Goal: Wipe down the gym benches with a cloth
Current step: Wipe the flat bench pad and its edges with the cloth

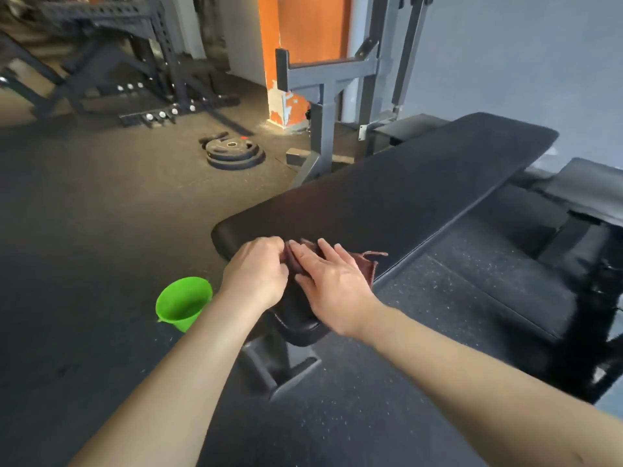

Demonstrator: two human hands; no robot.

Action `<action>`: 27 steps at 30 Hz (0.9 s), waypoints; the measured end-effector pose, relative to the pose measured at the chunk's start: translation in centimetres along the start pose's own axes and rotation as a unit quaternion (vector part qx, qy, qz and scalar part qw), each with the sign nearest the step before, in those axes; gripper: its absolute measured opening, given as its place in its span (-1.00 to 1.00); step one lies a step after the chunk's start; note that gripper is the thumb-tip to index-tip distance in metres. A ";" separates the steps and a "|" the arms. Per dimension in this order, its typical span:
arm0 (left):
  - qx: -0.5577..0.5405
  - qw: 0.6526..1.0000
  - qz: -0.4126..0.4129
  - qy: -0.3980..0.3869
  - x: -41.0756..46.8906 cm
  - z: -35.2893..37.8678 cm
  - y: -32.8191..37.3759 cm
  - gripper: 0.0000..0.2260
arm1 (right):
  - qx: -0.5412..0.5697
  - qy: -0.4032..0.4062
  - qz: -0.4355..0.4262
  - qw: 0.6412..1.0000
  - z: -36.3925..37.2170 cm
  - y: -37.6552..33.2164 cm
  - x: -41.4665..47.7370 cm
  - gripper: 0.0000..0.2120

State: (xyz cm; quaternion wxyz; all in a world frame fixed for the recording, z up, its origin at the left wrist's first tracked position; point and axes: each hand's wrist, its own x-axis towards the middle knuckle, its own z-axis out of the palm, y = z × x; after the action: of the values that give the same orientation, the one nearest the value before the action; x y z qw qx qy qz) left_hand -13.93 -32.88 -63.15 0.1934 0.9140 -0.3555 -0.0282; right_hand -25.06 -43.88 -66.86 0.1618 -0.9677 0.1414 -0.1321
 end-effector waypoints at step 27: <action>0.137 0.974 0.038 -0.179 -3.1 -4.5 0.6 -0.83 | -0.010 0.158 0.078 0.984 -1.1 5.0 -3.4 -0.64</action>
State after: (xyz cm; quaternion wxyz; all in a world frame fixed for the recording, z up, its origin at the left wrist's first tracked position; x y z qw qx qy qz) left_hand -15.74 -29.75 -59.01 0.0007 0.8978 -0.4192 -0.1348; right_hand -29.65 -47.64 -68.32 0.1375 -0.9223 0.2414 -0.2688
